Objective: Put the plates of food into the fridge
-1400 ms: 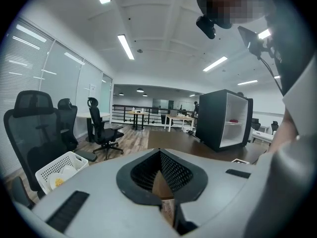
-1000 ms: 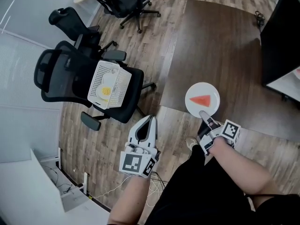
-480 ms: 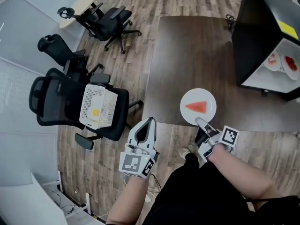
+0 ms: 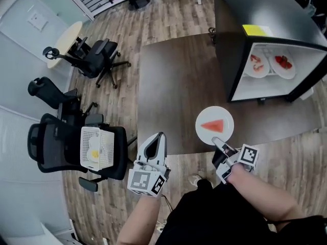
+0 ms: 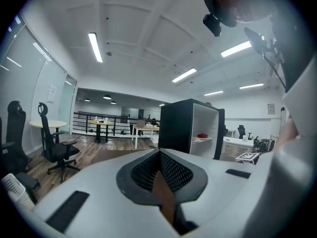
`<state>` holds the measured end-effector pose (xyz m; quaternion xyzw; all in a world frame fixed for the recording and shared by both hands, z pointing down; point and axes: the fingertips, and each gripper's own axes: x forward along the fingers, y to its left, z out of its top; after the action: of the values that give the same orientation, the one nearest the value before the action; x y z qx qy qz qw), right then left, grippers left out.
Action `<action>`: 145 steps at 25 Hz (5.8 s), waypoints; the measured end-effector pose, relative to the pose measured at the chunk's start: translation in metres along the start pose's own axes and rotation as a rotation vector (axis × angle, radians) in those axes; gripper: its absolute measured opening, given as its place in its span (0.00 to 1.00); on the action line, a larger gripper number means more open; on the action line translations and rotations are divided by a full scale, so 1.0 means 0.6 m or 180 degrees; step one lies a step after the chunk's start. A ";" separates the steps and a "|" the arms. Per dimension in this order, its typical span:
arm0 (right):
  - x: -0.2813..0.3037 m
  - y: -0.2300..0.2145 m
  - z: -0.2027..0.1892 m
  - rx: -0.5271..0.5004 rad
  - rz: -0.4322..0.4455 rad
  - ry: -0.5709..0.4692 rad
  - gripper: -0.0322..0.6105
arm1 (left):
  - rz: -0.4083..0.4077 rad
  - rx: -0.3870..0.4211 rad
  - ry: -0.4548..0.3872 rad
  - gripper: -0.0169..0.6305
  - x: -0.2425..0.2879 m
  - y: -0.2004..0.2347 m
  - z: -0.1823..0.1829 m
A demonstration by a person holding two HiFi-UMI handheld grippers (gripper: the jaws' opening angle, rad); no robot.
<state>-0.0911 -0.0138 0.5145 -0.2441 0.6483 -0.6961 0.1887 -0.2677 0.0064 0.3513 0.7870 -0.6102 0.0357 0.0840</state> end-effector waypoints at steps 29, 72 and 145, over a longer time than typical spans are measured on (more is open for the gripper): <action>-0.200 0.012 0.369 0.0149 0.0044 -0.0837 0.08 | -0.0686 0.0324 -0.0065 0.03 0.326 -0.285 0.080; -0.043 -0.085 0.522 0.0411 -0.0192 -0.0333 0.08 | 0.0192 0.0087 0.0375 0.03 0.401 -0.206 -0.002; -0.048 0.048 0.438 -0.1167 -0.0476 -0.0356 0.71 | 0.0023 0.0130 0.0045 0.03 0.304 -0.154 0.066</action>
<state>0.0841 -0.2125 0.4937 -0.3601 0.7327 -0.5638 0.1245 -0.1339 -0.1523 0.3332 0.7861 -0.6115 0.0541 0.0721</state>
